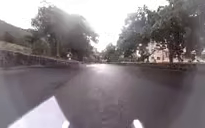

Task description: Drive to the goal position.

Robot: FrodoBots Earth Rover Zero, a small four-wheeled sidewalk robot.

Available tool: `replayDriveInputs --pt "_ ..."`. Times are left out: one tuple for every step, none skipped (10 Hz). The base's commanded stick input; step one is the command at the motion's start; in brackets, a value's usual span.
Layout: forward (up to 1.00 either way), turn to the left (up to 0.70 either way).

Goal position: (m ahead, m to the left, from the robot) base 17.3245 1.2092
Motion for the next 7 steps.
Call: replayDriveInputs --pt "1.00 -0.08" --pt "1.00 0.00" --pt "1.00 0.00" --pt "1.00 0.00" --pt "1.00 0.00" --pt "1.00 0.00" --pt "1.00 0.00"
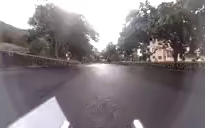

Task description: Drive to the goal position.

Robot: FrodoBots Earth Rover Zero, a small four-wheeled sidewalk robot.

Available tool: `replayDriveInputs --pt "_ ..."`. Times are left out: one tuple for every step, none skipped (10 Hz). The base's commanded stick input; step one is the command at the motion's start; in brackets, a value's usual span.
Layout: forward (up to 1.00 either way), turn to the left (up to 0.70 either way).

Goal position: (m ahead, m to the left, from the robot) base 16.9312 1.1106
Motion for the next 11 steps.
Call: replayDriveInputs --pt "1.00 0.00" --pt "1.00 0.00" --pt "1.00 0.00" --pt "1.00 0.00" --pt "1.00 0.00" --pt "1.00 0.00" --pt "1.00 0.00" --pt "1.00 0.00" --pt "1.00 0.00" --pt "1.00 0.00" --pt "1.00 0.00"
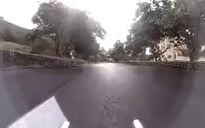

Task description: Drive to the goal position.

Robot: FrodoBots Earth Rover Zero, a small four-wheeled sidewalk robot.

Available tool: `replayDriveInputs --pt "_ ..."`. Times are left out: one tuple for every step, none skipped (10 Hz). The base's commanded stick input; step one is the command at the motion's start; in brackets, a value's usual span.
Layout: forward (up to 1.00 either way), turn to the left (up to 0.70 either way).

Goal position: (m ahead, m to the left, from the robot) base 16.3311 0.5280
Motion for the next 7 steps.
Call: replayDriveInputs --pt "1.00 0.00" --pt "1.00 0.00" --pt "1.00 0.00" --pt "1.00 0.00" --pt "1.00 0.00" --pt "1.00 0.00" --pt "1.00 0.00"
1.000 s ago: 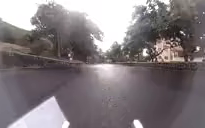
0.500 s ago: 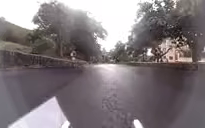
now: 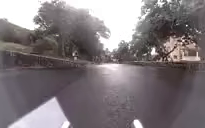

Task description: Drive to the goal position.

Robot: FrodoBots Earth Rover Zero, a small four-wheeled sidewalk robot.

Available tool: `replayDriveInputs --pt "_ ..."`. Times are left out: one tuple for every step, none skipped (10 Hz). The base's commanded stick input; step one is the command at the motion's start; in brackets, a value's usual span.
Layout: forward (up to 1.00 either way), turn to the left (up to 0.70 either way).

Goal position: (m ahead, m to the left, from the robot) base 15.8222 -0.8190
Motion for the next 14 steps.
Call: replayDriveInputs --pt "1.00 0.00" --pt "1.00 0.00" --pt "1.00 0.00" --pt "1.00 0.00" --pt "1.00 0.00" --pt "1.00 0.00" --pt "1.00 0.00" --pt "1.00 0.00" --pt "1.00 0.00" --pt "1.00 0.00" --pt "1.00 0.00" --pt "1.00 0.00" --pt "1.00 -0.19" --pt "1.00 -0.38"
